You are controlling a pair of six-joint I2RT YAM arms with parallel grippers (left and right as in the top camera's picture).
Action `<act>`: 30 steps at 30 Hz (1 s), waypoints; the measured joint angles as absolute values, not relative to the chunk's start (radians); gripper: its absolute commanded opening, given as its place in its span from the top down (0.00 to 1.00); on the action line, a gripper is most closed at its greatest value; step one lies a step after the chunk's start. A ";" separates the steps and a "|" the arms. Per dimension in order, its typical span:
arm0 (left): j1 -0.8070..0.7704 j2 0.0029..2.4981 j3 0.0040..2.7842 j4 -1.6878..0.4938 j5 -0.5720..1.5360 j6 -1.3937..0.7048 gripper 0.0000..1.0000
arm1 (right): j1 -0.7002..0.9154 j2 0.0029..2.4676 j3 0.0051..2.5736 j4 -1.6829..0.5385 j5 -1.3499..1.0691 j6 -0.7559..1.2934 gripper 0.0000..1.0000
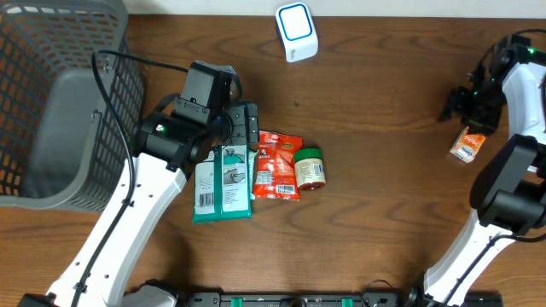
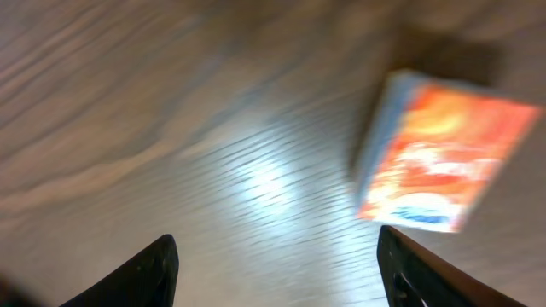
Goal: Scan the item barcode
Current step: 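Move the right gripper over to the green-lidded jar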
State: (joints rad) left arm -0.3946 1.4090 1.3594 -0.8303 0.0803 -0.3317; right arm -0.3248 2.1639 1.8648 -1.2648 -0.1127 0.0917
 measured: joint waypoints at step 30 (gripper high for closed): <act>-0.395 1.409 1.359 -0.830 0.080 -0.332 0.13 | 0.417 2.045 1.869 -1.338 -0.318 0.076 0.52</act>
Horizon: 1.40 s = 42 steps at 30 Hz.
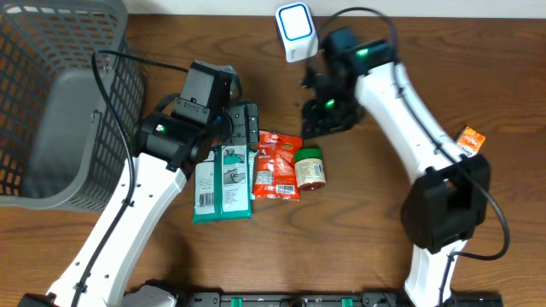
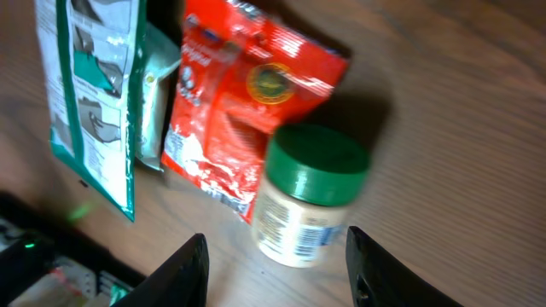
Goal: Scan the item barcode
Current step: 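Move the right gripper over to the green-lidded jar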
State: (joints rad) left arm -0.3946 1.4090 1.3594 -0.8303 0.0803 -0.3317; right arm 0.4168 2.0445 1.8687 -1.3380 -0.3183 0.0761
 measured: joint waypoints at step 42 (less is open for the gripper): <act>-0.394 1.409 1.359 -0.833 0.077 -0.324 0.13 | 0.475 2.045 1.726 -1.292 -0.118 0.232 0.01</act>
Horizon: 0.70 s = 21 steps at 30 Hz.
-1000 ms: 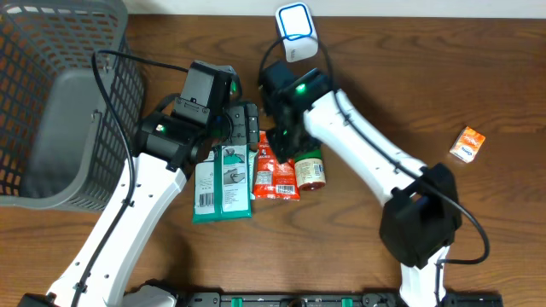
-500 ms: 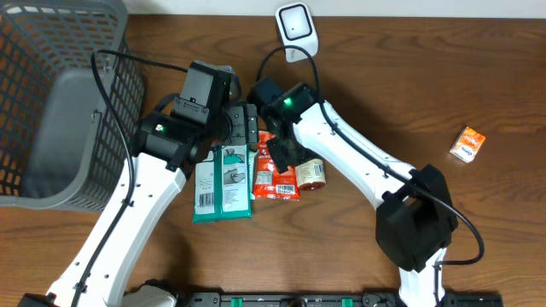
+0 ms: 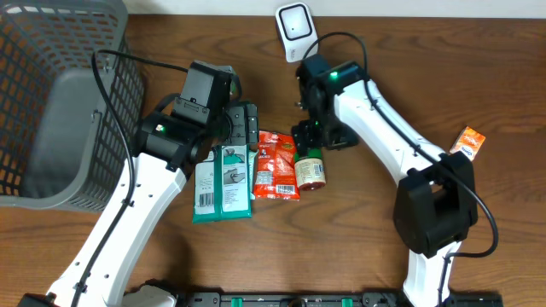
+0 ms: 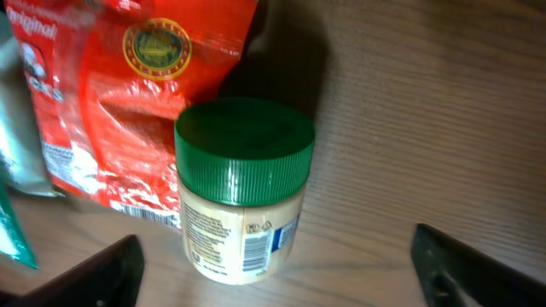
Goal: Scan the item barcode
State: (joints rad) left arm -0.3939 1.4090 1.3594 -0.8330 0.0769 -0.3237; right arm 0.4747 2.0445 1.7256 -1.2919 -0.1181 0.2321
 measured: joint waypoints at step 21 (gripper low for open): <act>-0.394 1.409 1.359 -0.832 0.077 -0.324 0.13 | 0.472 2.043 1.534 -1.130 -0.234 0.230 0.21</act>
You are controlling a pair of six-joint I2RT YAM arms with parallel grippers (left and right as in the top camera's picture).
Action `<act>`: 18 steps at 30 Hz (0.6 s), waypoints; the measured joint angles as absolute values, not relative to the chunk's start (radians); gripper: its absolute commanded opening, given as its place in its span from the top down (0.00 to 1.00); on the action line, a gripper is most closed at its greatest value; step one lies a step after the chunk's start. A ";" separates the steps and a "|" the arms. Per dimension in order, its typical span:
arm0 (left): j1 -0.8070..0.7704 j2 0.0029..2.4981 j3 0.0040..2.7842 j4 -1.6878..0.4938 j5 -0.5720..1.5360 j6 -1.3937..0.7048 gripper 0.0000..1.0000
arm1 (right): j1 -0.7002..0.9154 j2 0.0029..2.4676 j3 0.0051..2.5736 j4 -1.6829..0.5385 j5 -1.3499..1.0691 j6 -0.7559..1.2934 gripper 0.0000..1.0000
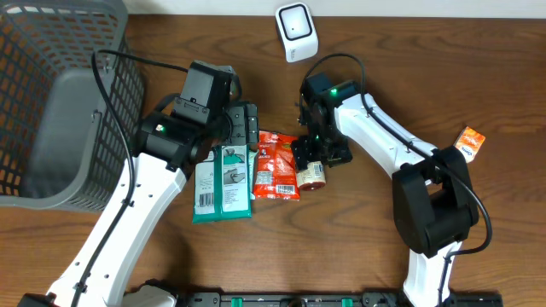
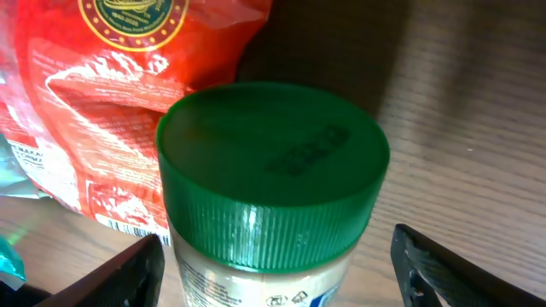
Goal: Scan the item barcode
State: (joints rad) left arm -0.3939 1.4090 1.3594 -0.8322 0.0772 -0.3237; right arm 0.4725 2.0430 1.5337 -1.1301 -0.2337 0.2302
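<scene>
A jar with a green lid [image 2: 271, 162] and a pale label lies on the table beside a red packet [image 2: 128, 94]. In the overhead view the jar [image 1: 313, 177] is right of the red packet [image 1: 275, 166]. My right gripper [image 2: 277, 273] is open, low over the jar, with one dark finger [image 2: 128, 273] on each side of the lid end. From overhead the right gripper [image 1: 310, 159] covers the lid. The white scanner [image 1: 296, 31] stands at the back. My left gripper [image 1: 245, 128] rests over a green package [image 1: 223, 183]; its jaws are not clear.
A grey wire basket [image 1: 51, 85] fills the left back corner. A small orange box [image 1: 469, 141] lies at the far right. The left arm stretches from the front left edge up to the green package.
My right gripper has come down closer to the jar. Its open fingers now flank the green lid, which fills much of the wrist view. The left arm has not moved.
My right gripper was first open at the far right beside the orange box. Then it was in the middle, over the red packet and jar. After that it hovered above the jar, and now it straddles the lid, still open.
</scene>
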 measured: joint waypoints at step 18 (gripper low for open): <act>-0.394 1.409 1.359 -0.832 0.077 -0.324 0.13 | 0.469 2.040 1.486 -1.066 -0.247 0.260 0.53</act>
